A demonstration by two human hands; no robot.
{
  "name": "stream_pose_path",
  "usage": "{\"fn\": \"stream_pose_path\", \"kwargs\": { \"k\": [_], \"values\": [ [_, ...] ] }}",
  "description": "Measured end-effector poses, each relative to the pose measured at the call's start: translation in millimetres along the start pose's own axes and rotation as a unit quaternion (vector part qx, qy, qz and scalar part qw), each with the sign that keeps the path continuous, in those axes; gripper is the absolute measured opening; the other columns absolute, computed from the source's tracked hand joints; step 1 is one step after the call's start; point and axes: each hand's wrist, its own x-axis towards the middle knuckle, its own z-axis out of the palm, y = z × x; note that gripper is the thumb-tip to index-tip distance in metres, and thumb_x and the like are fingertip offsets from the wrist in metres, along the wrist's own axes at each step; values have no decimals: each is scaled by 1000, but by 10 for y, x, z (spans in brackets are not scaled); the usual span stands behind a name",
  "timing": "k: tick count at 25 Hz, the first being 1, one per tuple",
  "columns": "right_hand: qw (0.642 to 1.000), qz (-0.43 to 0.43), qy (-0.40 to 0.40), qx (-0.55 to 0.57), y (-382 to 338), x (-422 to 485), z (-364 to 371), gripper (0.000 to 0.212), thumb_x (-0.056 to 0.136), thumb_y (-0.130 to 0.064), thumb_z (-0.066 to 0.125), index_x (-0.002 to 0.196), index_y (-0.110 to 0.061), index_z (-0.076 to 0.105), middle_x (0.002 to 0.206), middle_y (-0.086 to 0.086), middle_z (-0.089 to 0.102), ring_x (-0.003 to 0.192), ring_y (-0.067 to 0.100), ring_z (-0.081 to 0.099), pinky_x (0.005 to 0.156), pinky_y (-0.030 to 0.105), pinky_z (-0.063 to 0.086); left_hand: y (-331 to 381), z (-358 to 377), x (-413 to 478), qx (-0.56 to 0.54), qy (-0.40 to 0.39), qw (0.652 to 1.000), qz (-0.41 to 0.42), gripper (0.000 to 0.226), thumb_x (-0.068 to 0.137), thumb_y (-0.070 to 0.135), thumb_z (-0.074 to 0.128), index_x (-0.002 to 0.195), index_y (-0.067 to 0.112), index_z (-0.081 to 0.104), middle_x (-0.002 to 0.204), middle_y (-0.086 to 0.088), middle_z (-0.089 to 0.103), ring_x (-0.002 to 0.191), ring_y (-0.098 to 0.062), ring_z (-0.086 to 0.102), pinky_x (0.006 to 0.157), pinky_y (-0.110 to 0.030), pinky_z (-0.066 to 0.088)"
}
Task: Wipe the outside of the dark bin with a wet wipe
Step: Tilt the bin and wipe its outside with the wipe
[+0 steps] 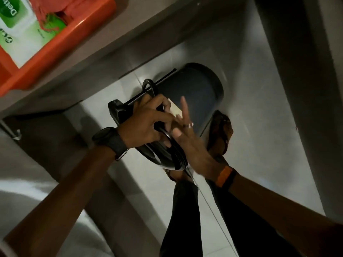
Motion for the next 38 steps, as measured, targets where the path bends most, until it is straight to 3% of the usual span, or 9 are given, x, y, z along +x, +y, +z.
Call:
{"fn": "stream_pose_path", "kwargs": {
  "k": [6, 12, 15, 18, 22, 24, 29, 34, 38],
  "values": [
    [969, 128, 194, -85, 112, 1181, -1029, 70, 105, -44, 26, 165, -18, 1, 168, 8, 33, 157, 23, 28, 130, 52, 17, -37, 45, -18, -23, 8, 999, -20, 29, 59, 32, 91, 69, 24, 65, 103, 20, 51, 98, -7, 30, 91, -32, 29],
    [999, -41, -6, -6, 197, 26, -264, 56, 106, -55, 35, 155, -61, 9, 170, -16, 26, 159, 15, 24, 125, 59, 21, 62, -146, 190, -88, 36, 995, -40, 29, 64, 26, 91, 78, 14, 69, 102, 10, 64, 103, -13, 46, 89, -27, 35],
    [996, 66, 64, -18, 340, 335, -798, 60, 108, -49, 33, 161, -47, 5, 167, -30, 17, 159, 9, 19, 130, 47, 18, 35, -191, 271, -96, 25, 995, -29, 30, 67, 26, 89, 79, 7, 69, 101, -2, 67, 102, -19, 56, 96, -26, 36],
    [970, 199, 134, 40, 326, 833, -1282, 61, 112, -38, 23, 165, -26, -6, 175, -4, -2, 162, 20, 5, 133, 47, 10, -18, -279, 386, -82, 137, 987, -22, 16, 81, 22, 77, 84, 9, 68, 111, 0, 67, 118, -28, 56, 111, -45, 35],
    [984, 92, 60, 139, 58, 436, -849, 52, 108, -49, 22, 159, -49, 12, 167, -22, 28, 154, 2, 31, 125, 29, 32, 314, -28, 519, -2, 301, 953, -30, 37, 93, 15, 38, 107, 5, 70, 119, -7, 70, 131, -31, 51, 124, -50, 22],
    [989, 38, 55, 133, 23, 338, -738, 47, 109, -45, 23, 154, -58, 16, 159, -37, 33, 148, -13, 33, 121, 16, 33, 405, 127, 565, 58, 307, 950, 20, 38, 92, 13, 38, 112, 0, 69, 112, -16, 71, 116, -34, 61, 113, -49, 38],
    [953, 196, 170, 156, 272, 683, -1032, 56, 112, -36, 15, 165, -18, 7, 174, 5, 13, 161, 22, 15, 132, 41, 15, 501, 110, 830, 172, 296, 939, 17, 25, 85, 29, 52, 69, 13, 62, 74, -5, 63, 84, -26, 56, 90, -44, 38],
    [997, -23, 54, 50, 247, -149, -394, 57, 107, -52, 23, 162, -45, 9, 174, -15, 1, 162, 10, -3, 134, 43, 3, 505, 81, 734, 111, 276, 953, -50, 41, 88, 39, 53, 52, 21, 46, 53, 3, 48, 65, -12, 45, 89, -52, 46],
    [982, -78, 94, -140, 549, 59, -664, 60, 108, -38, 18, 164, -16, 13, 175, 2, 5, 163, 21, -2, 131, 53, 1, 265, 59, 723, -77, 274, 954, -95, 56, 92, 30, 60, 43, 21, 35, 37, 6, 36, 43, -9, 32, 52, -28, 35]
  ]
}}
